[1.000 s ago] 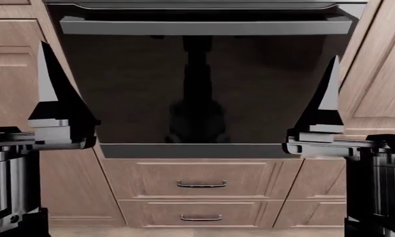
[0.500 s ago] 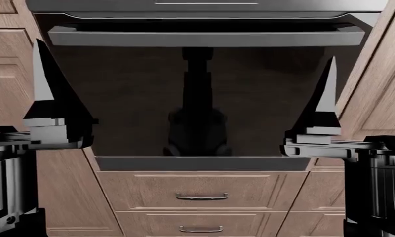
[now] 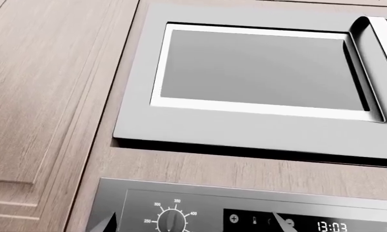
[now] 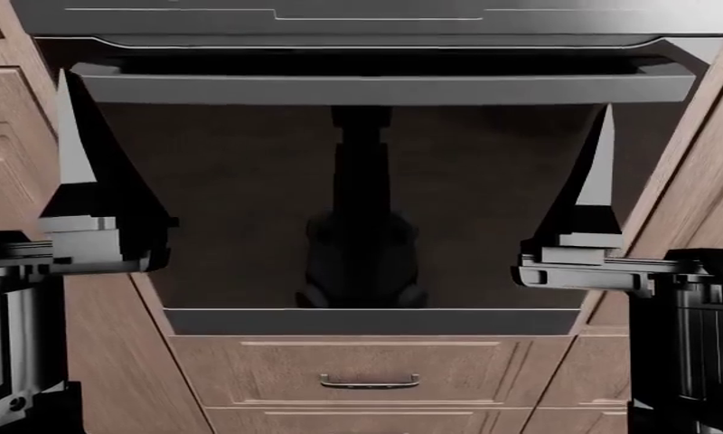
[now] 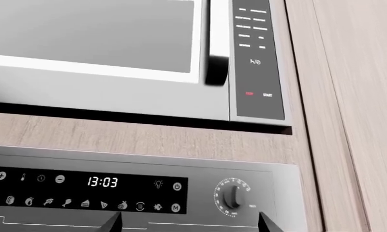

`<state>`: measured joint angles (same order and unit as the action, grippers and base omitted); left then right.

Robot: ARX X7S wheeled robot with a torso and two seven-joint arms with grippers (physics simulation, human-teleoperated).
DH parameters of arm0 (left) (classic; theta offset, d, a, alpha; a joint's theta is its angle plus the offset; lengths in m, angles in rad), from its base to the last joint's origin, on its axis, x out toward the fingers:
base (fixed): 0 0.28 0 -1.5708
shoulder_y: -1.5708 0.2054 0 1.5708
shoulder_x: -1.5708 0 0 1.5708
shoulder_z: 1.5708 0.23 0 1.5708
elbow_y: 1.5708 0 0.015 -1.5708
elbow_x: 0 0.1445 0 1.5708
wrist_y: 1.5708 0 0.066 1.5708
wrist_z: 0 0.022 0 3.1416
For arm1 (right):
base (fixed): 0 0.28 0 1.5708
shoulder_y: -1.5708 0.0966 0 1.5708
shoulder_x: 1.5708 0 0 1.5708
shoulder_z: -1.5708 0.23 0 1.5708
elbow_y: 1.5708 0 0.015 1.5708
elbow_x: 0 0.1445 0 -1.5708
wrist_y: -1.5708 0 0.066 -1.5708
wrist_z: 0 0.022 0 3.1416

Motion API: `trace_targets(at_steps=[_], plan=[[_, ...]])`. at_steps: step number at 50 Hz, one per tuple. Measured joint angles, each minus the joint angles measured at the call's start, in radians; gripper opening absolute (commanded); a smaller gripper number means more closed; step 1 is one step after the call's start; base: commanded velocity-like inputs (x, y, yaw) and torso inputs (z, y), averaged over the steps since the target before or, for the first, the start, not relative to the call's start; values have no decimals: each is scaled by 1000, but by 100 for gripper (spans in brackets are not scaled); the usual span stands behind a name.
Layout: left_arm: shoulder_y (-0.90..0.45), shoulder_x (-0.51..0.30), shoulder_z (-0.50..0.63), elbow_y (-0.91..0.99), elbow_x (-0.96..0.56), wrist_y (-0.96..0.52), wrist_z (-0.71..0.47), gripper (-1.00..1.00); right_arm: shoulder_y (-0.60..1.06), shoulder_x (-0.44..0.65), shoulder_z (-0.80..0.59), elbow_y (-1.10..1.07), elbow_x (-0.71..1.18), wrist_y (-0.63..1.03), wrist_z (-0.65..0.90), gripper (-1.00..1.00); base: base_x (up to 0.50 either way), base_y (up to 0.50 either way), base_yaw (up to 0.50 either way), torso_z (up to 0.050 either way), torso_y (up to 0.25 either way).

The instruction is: Preheat the oven by turning the temperature knob.

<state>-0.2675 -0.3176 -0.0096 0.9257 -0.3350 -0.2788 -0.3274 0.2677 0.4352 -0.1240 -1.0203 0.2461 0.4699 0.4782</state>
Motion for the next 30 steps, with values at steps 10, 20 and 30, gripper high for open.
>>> trace_targets(at_steps=[10, 20, 30], plan=[[0, -6, 2, 3, -3, 0, -6, 100, 4, 8, -10, 3, 1, 2, 13, 100, 73, 0, 0, 10, 0], [-1, -12, 5, 6, -6, -1, -13, 100, 4, 18, -15, 4, 9, -7, 20, 100, 26, 0, 0, 10, 0], [-17, -25, 1, 24, -36, -38, -28, 100, 7, 31, -30, 9, 9, -9, 39, 100, 0, 0, 0, 7, 0]])
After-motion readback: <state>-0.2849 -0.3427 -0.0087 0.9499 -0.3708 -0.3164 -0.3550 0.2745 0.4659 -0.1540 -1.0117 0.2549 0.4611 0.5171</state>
